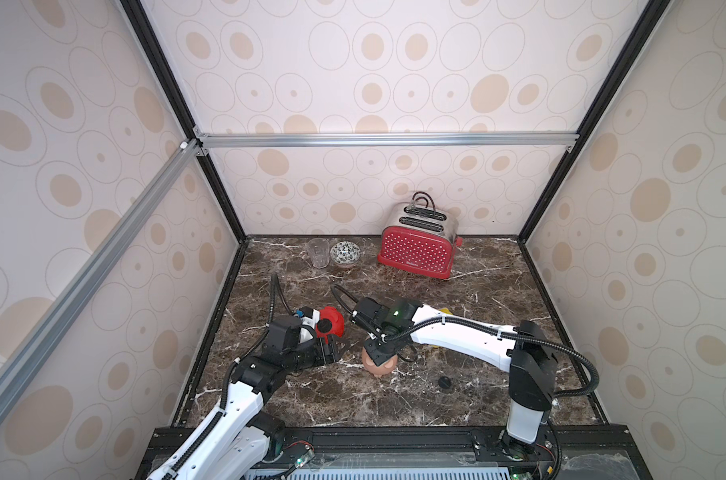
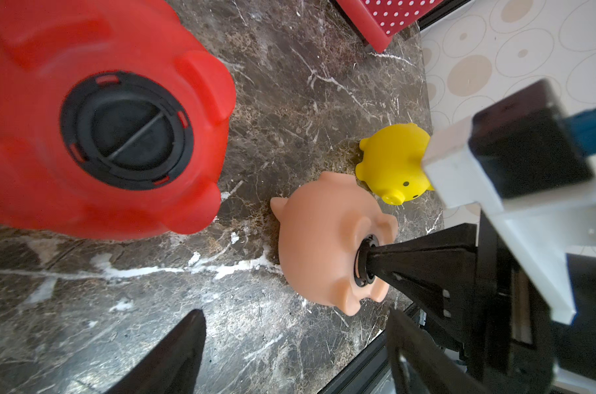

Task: Close piggy banks
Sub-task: Insert the knob into the piggy bank.

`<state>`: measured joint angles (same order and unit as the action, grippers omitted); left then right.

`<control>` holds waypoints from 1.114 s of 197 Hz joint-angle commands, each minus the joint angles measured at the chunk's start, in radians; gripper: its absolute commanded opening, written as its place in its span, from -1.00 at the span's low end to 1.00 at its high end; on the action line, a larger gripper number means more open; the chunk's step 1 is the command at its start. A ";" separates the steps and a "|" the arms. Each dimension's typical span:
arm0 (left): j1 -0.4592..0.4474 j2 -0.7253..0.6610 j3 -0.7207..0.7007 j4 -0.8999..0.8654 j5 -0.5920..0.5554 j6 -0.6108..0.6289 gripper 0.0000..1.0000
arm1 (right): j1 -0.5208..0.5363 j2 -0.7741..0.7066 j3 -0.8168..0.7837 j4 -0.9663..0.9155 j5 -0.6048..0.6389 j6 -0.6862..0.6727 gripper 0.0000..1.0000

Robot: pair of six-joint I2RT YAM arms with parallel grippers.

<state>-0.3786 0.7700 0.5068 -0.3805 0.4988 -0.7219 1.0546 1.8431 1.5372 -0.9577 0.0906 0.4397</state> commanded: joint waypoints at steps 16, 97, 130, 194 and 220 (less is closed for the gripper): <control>-0.005 0.009 0.022 -0.003 -0.009 0.004 0.65 | 0.007 0.019 0.021 -0.042 0.028 -0.011 -1.00; -0.005 0.017 0.019 0.000 -0.011 0.006 0.65 | 0.026 0.050 0.050 -0.079 0.082 -0.022 -1.00; -0.005 0.019 0.019 0.003 -0.011 0.007 0.66 | 0.030 0.062 0.052 -0.084 0.092 -0.024 -1.00; -0.005 0.027 0.018 0.007 -0.006 0.003 0.65 | 0.030 0.083 0.049 -0.085 0.104 -0.006 -1.00; -0.005 0.027 0.013 0.015 0.007 -0.008 0.65 | 0.030 0.088 0.054 -0.084 0.101 0.001 -1.00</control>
<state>-0.3786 0.7967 0.5068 -0.3786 0.4961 -0.7216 1.0798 1.8927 1.5845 -1.0111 0.1665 0.4259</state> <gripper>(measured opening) 0.827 0.041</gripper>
